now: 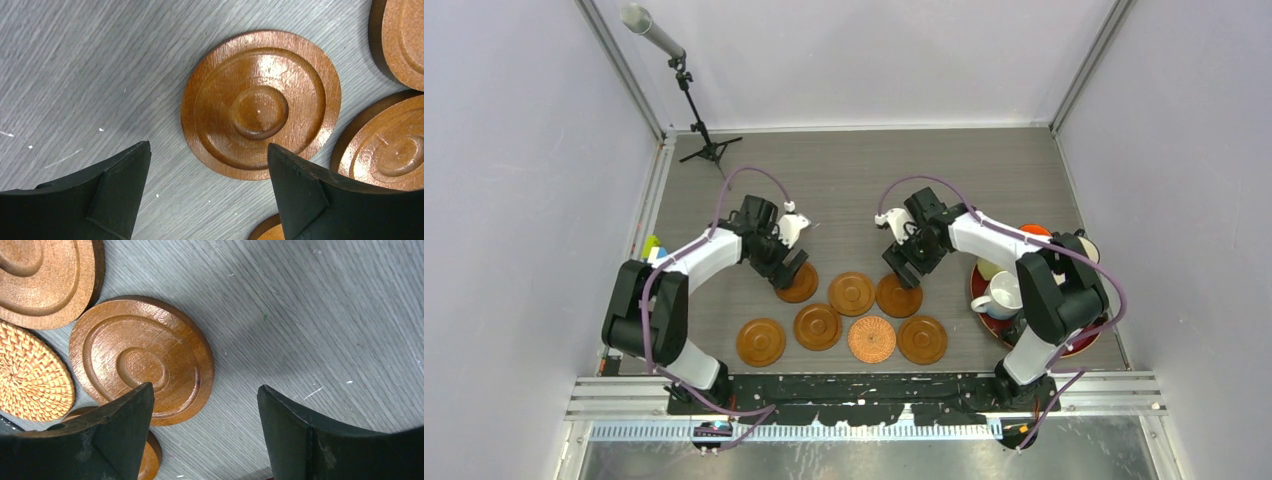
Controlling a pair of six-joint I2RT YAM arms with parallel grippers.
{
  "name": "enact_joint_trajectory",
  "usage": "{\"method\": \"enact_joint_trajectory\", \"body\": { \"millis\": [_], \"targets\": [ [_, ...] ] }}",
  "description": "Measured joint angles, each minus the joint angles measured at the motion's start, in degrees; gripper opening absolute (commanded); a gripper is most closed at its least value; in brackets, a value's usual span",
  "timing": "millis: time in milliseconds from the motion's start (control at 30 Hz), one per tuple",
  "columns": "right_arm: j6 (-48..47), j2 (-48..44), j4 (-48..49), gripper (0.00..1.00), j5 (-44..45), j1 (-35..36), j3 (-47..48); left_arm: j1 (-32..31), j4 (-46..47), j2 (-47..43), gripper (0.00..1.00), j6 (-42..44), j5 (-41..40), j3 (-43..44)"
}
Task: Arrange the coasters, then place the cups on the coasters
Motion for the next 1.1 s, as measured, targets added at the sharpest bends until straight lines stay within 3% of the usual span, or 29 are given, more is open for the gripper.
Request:
{"method": "enact_joint_trajectory", "body": {
  "millis": [400, 767, 1100],
  "targets": [
    [-1.22, 2.93, 1.99, 0.76, 1.55, 1.77, -0.33, -2.54, 4.44, 2.73, 0.81, 0.42, -0.48, -0.02],
    [-0.42, 4.63, 2.34, 0.62, 4.35, 2.34, 0.9, -2.93, 7.82, 5.18, 0.66, -0.02, -0.83, 1.27],
    [2.75, 13.16, 5.27, 0.58, 12.76, 2.12, 12.44, -3.06, 10.49, 13.14, 0.52, -1.68, -3.52, 10.1]
  ]
}}
